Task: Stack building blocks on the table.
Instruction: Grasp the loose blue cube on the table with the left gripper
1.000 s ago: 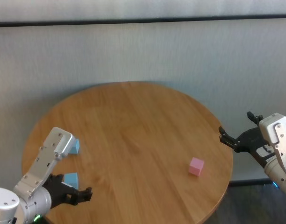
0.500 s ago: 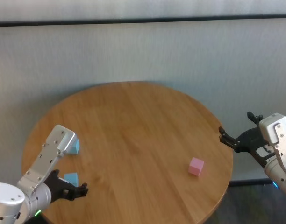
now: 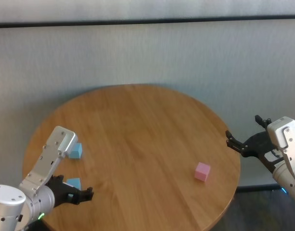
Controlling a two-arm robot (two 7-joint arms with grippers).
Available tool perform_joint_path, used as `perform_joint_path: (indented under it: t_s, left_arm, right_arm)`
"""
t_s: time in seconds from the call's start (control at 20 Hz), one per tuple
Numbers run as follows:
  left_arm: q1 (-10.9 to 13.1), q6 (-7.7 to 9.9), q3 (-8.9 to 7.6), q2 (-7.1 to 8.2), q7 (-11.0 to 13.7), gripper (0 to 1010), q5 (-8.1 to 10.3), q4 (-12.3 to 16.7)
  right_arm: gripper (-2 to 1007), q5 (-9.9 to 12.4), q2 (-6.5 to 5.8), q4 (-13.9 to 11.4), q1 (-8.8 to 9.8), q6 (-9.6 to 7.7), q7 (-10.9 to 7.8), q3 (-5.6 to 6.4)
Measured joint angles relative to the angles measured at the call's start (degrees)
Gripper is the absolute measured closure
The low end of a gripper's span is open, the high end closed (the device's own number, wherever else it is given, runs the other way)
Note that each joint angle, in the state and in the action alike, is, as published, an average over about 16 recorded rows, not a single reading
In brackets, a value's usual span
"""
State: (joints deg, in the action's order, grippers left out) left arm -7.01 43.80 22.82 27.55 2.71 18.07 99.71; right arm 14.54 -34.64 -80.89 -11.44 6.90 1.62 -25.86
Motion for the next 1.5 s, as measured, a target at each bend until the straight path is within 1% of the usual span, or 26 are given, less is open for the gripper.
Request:
perform_joint_path:
  t_s: [0.4, 1.0, 1.5]
  left_arm:
    - [-0.44, 0.84, -0.82, -1.26, 0.16, 11, -0.48, -1.00]
    - [-2.08, 1.92, -0.79, -3.09, 0.63, 10, -2.04, -3.30]
    - [-2.28, 2.79, -1.13, -4.32, 1.26, 10, -2.90, -4.75]
  right_arm:
    - [0, 0.00, 0.00, 0.00, 0.00, 0.00, 0.00, 0.00]
    - [0, 0.00, 0.00, 0.00, 0.00, 0.00, 0.00, 0.00]
    - [1, 0.00, 0.00, 0.00, 0.00, 0.00, 0.00, 0.00]
